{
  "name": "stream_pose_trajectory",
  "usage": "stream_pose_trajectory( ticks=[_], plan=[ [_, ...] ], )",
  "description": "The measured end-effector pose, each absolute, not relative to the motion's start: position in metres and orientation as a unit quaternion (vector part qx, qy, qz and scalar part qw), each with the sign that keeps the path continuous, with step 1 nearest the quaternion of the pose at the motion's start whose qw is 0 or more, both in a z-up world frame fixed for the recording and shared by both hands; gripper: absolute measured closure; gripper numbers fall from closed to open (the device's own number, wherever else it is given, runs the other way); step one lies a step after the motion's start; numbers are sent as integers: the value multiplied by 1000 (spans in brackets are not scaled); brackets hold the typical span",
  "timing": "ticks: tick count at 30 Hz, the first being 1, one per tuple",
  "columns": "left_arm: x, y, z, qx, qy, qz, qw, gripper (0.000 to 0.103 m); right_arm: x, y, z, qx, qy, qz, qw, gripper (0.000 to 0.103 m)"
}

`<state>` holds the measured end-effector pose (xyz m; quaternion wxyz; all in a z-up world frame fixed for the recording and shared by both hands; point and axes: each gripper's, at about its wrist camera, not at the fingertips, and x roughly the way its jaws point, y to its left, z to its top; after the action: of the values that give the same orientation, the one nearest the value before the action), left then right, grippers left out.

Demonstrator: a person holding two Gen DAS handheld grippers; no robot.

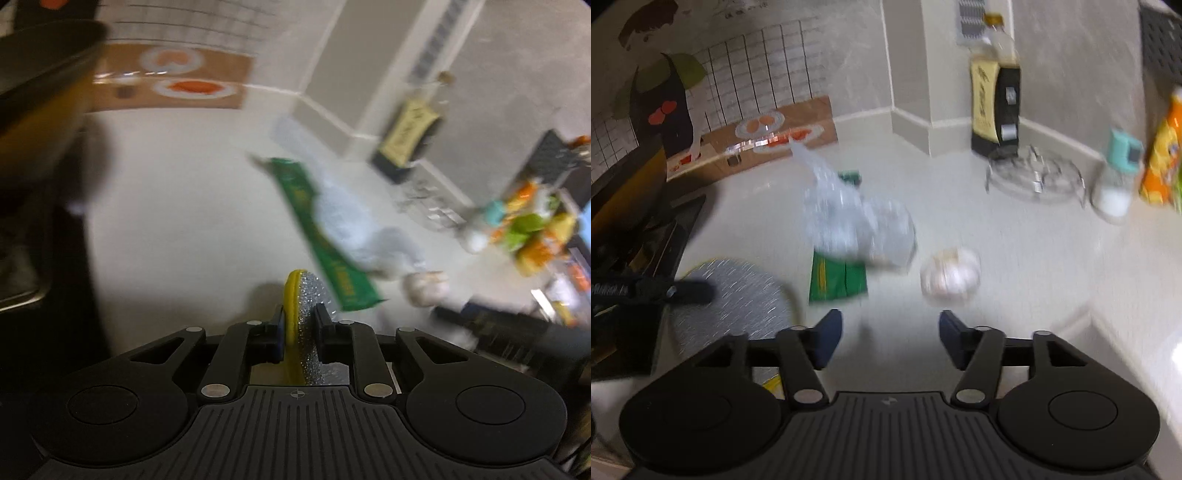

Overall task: Collect trash
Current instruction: 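Grasp the plastic bag with the right tool while the left tool holds the scrubber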

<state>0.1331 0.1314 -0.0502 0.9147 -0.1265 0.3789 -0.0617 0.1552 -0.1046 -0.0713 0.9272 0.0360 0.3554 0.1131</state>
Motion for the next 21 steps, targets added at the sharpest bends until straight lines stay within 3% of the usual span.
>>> stream_pose_trajectory(
  ticks=[6,9,21],
  plan=[
    [128,132,-59,-107,398,-55,909,79,208,-84,-49,13,324,129,937,31],
    [126,131,-62,-94,407,-53,907,77,239,-70,-48,-8,320,133,938,21],
    [122,128,-69,-79,423,-53,901,77,295,-48,-105,-9,410,100,907,20]
  ],
)
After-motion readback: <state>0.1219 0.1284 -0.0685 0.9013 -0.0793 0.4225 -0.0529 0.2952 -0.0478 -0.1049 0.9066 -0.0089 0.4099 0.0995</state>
